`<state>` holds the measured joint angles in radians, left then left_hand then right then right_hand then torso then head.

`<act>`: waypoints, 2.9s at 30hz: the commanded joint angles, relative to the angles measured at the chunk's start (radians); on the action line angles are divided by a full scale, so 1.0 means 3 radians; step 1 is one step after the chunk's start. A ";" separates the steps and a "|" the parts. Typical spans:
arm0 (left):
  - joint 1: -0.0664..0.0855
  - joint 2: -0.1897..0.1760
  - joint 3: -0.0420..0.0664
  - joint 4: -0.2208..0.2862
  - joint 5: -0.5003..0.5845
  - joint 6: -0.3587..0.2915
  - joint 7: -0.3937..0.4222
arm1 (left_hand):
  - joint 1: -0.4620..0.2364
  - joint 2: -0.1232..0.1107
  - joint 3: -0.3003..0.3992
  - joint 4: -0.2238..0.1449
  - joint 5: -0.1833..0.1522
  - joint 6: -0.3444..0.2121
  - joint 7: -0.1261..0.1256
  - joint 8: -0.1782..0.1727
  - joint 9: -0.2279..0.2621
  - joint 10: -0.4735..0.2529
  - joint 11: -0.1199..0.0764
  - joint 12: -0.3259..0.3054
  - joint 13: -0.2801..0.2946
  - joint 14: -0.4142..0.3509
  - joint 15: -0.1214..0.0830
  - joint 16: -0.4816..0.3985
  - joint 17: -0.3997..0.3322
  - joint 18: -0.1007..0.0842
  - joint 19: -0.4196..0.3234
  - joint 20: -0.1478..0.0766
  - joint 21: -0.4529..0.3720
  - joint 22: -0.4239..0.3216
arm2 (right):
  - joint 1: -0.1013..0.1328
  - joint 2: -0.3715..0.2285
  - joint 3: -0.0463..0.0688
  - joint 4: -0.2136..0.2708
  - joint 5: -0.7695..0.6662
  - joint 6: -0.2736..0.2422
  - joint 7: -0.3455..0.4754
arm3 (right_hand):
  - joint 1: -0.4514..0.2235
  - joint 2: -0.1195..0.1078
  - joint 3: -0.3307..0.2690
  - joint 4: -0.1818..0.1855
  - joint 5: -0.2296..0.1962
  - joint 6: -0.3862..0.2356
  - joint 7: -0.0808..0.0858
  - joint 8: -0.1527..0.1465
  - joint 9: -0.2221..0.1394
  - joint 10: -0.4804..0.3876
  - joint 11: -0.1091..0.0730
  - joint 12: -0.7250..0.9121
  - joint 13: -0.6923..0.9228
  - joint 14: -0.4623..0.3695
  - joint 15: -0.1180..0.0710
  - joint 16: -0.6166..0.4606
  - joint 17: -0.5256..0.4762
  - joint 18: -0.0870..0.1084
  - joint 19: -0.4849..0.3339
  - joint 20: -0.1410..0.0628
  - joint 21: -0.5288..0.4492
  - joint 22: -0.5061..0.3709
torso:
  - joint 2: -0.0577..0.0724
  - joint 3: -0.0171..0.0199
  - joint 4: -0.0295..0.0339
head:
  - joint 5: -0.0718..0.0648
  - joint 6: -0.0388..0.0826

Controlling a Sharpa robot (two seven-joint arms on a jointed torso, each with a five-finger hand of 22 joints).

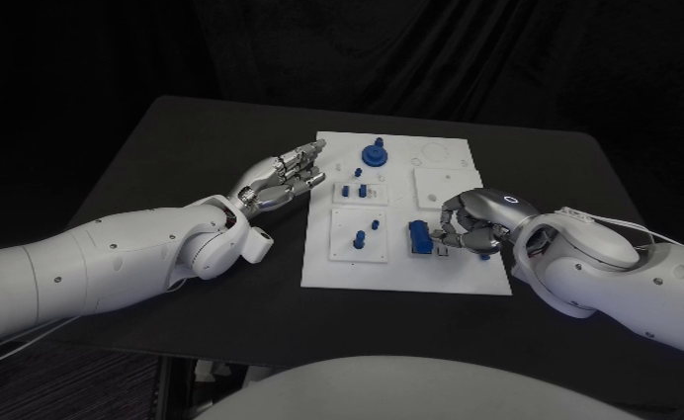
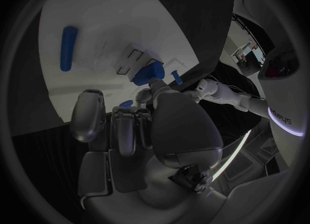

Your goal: Assemble the parts on the task board

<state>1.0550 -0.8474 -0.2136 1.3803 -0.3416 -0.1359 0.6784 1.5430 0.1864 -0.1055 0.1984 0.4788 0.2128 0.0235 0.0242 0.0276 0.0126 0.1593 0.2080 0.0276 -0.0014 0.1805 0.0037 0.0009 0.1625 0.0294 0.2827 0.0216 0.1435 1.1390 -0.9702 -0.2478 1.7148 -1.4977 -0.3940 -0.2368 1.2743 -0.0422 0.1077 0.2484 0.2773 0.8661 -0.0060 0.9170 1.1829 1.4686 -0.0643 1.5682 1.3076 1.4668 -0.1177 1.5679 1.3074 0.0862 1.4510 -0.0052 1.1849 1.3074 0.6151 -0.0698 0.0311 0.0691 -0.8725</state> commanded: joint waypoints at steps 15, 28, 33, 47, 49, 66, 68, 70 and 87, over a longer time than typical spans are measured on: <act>-0.0011 0.0003 0.0003 0.0001 0.0005 0.0051 0.0087 | 0.0005 0.0042 0.0018 0.0000 0.0010 -0.0003 0.0036 0.0018 0.0005 0.0006 0.0025 0.0020 0.0003 0.0005 0.0029 -0.0012 -0.0003 0.0028 0.0000 0.0013 0.0001 -0.0003 | -0.0004 0.0023 0.0001 -0.0029 -0.0005 -0.0042 -0.0021 | 0.0004 -0.0045 -0.0016 0.0001 -0.0015 -0.0001 -0.0004 -0.0004 -0.0008 0.0341 -0.0016 0.0009 0.0877 0.0347 -0.0006 0.0010 0.0878 -0.0037 0.0012 -0.0002 0.0014 0.0548 | -0.0003 -0.0002 0.0004 | 0.0001 0.0000; -0.0017 -0.0007 0.0003 0.0005 0.0005 0.0052 0.0088 | 0.0004 0.0045 0.0021 -0.0001 0.0011 -0.0006 0.0038 0.0017 0.0004 0.0005 0.0026 0.0020 0.0003 0.0005 0.0030 -0.0012 -0.0003 0.0027 0.0000 0.0013 0.0001 -0.0003 | -0.0006 -0.0055 0.0001 0.0069 -0.0005 -0.0208 0.0116 | -0.0028 -0.0046 -0.0031 0.0037 -0.0015 0.0045 -0.0001 0.0034 0.0015 0.0341 -0.0013 0.0009 0.0877 0.0347 -0.0005 0.0010 0.0878 -0.0046 0.0027 -0.0001 0.0059 0.0560 | -0.0001 0.0001 -0.0003 | 0.0003 0.0000; -0.0019 -0.0009 0.0003 0.0006 0.0005 0.0052 0.0091 | 0.0004 0.0046 0.0023 -0.0001 0.0012 -0.0007 0.0039 0.0017 0.0004 0.0005 0.0026 0.0019 0.0003 0.0005 0.0031 -0.0012 -0.0003 0.0027 0.0000 0.0013 0.0001 -0.0004 | -0.0011 -0.0084 0.0000 0.0113 -0.0005 -0.0246 0.0164 | -0.0039 -0.0051 -0.0039 0.0051 -0.0015 0.0065 -0.0002 0.0051 0.0025 0.0341 -0.0014 0.0009 0.0877 0.0347 -0.0005 0.0010 0.0878 -0.0048 0.0032 -0.0001 0.0072 0.0563 | -0.0001 0.0002 -0.0003 | 0.0001 0.0000; -0.0022 -0.0010 0.0003 0.0005 0.0005 0.0052 0.0090 | 0.0005 0.0048 0.0026 -0.0003 0.0013 -0.0006 0.0040 0.0017 0.0004 0.0005 0.0027 0.0019 0.0003 0.0005 0.0031 -0.0012 -0.0003 0.0027 0.0001 0.0013 0.0001 -0.0003 | -0.0040 -0.0106 0.0000 0.0146 -0.0005 -0.0174 0.0181 | -0.0044 -0.0082 -0.0058 0.0066 -0.0014 0.0120 -0.0007 0.0103 0.0057 0.0341 -0.0017 0.0009 0.0877 0.0347 -0.0007 0.0010 0.0878 -0.0052 0.0041 -0.0001 0.0098 0.0569 | -0.0002 -0.0001 -0.0001 | 0.0002 0.0000; -0.0022 -0.0010 0.0003 0.0006 0.0005 0.0053 0.0090 | 0.0005 0.0048 0.0026 -0.0003 0.0013 -0.0006 0.0040 0.0017 0.0004 0.0005 0.0027 0.0019 0.0003 0.0005 0.0031 -0.0012 -0.0003 0.0027 0.0001 0.0013 0.0001 -0.0003 | -0.0047 -0.0099 0.0000 0.0133 -0.0005 -0.0155 0.0173 | -0.0039 -0.0086 -0.0059 0.0064 -0.0013 0.0121 -0.0008 0.0105 0.0058 0.0341 -0.0018 0.0009 0.0877 0.0347 -0.0007 0.0010 0.0878 -0.0052 0.0041 -0.0001 0.0097 0.0569 | -0.0001 -0.0001 0.0000 | 0.0004 0.0000; -0.0023 -0.0012 0.0003 0.0011 0.0005 0.0059 0.0085 | 0.0005 0.0048 0.0026 -0.0003 0.0013 -0.0006 0.0040 0.0017 0.0004 0.0005 0.0027 0.0019 0.0003 0.0005 0.0031 -0.0012 -0.0003 0.0027 0.0001 0.0013 0.0001 -0.0003 | -0.0088 0.0014 0.0001 -0.0003 -0.0005 -0.0127 0.0096 | 0.0176 -0.0080 0.0007 -0.0053 -0.0007 0.0211 -0.0024 0.0183 0.0109 0.0341 -0.0033 0.0009 0.0877 0.0347 -0.0020 0.0010 0.0878 -0.0050 0.0038 -0.0011 0.0092 0.0567 | -0.0001 0.0000 0.0000 | 0.0017 0.0000; -0.0023 -0.0014 0.0003 0.0013 0.0005 0.0060 0.0085 | 0.0005 0.0048 0.0026 -0.0003 0.0013 -0.0006 0.0040 0.0017 0.0004 0.0005 0.0027 0.0019 0.0003 0.0005 0.0031 -0.0012 -0.0003 0.0027 0.0001 0.0013 0.0001 -0.0003 | -0.0097 0.0033 0.0001 -0.0020 -0.0005 -0.0137 0.0091 | 0.0203 -0.0076 0.0017 -0.0072 -0.0007 0.0214 -0.0024 0.0185 0.0112 0.0341 -0.0033 0.0009 0.0877 0.0347 -0.0020 0.0010 0.0878 -0.0051 0.0039 -0.0012 0.0094 0.0567 | -0.0001 0.0000 0.0001 | 0.0019 0.0000; -0.0023 -0.0015 0.0003 0.0014 0.0005 0.0061 0.0084 | 0.0005 0.0048 0.0026 -0.0003 0.0013 -0.0006 0.0040 0.0017 0.0004 0.0005 0.0027 0.0019 0.0003 0.0005 0.0031 -0.0012 -0.0003 0.0027 0.0001 0.0013 0.0001 -0.0003 | -0.0103 0.0045 0.0001 -0.0029 -0.0005 -0.0141 0.0088 | 0.0213 -0.0076 0.0021 -0.0080 -0.0007 0.0219 -0.0024 0.0189 0.0114 0.0341 -0.0034 0.0009 0.0877 0.0347 -0.0020 0.0010 0.0878 -0.0050 0.0038 -0.0013 0.0093 0.0567 | -0.0001 -0.0001 0.0002 | 0.0018 0.0000; -0.0023 -0.0010 0.0003 0.0012 0.0005 0.0079 0.0073 | 0.0005 0.0052 0.0036 -0.0011 0.0012 -0.0005 0.0045 0.0016 0.0004 0.0004 0.0030 0.0020 0.0003 0.0005 0.0034 -0.0012 -0.0003 0.0025 0.0002 0.0014 0.0002 -0.0004 | -0.0142 0.0116 0.0002 -0.0058 -0.0068 -0.0090 0.0064 | 0.0321 -0.0076 0.0061 -0.0173 -0.0008 0.0253 -0.0022 0.0211 0.0132 0.0341 -0.0032 0.0009 0.0877 0.0347 -0.0021 0.0010 0.0878 -0.0047 0.0031 -0.0014 0.0078 0.0562 | -0.0001 -0.0002 0.0002 | 0.0014 0.0000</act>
<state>1.0500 -0.8521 -0.2136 1.3821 -0.3416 -0.1264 0.6784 1.5429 0.1943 -0.1000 0.1929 0.4788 0.2128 0.0306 0.0242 0.0275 0.0153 0.1619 0.2080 0.0272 0.0023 0.1841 0.0036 0.0015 0.1625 0.0293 0.2826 0.0215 0.1436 1.0991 -0.9360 -0.2481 1.6983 -1.5000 -0.4293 -0.1938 1.3646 -0.0645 0.1267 0.2007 0.2773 0.9324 -0.0116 0.9762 1.2236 1.4649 -0.0679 1.5682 1.3079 1.4668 -0.1177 1.5679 1.3074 0.0861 1.4581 -0.0052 1.2089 1.3076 0.6151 -0.0703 0.0319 0.0755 -0.8725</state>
